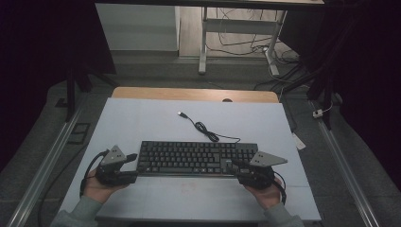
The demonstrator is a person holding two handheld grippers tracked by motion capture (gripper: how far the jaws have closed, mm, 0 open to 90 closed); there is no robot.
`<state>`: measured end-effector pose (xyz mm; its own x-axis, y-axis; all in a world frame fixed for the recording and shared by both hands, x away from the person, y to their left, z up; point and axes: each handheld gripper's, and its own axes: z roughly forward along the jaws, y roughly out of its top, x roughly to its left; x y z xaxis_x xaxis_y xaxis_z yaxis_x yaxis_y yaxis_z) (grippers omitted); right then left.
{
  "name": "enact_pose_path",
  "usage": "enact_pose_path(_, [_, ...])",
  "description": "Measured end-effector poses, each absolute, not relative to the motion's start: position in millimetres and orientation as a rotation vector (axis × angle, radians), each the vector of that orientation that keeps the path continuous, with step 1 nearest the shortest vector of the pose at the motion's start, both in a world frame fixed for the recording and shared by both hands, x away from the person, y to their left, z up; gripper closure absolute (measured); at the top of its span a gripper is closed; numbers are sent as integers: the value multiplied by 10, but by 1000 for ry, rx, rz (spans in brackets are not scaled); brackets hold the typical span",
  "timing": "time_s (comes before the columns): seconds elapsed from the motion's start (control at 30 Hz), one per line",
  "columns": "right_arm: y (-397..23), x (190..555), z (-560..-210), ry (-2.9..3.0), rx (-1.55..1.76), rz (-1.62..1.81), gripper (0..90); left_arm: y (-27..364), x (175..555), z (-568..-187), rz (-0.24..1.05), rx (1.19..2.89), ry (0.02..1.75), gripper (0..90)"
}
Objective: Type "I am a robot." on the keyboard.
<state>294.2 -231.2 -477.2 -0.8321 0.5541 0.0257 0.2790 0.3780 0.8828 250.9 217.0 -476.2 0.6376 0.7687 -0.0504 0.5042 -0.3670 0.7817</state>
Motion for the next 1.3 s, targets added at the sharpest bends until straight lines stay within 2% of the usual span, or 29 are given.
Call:
enact_pose_path(0.03, [-2312,2942,-4772,2366,736,1435,648,2166,2516,-4750,422,2052,991,416])
enact_pose_path(0.1, [-2282,2948,-4753,2373,717,1439,744,2157,2527,-4745,422,2062,992,480])
enact_pose_path(0.3, [-2165,2994,-4756,2380,713,1403,880,2147,2573,-4789,426,2085,985,643])
enact_pose_path(0.53, [-1947,3052,-4736,2397,678,1382,897,2149,2603,-4796,407,2088,970,877])
enact_pose_path(1.07, [-1605,3236,-4687,2406,642,1365,896,2053,2792,-4865,404,2163,997,891])
enact_pose_path(1.3, [-1433,3359,-4778,2407,681,1389,896,2041,2834,-4934,405,2184,1004,891])
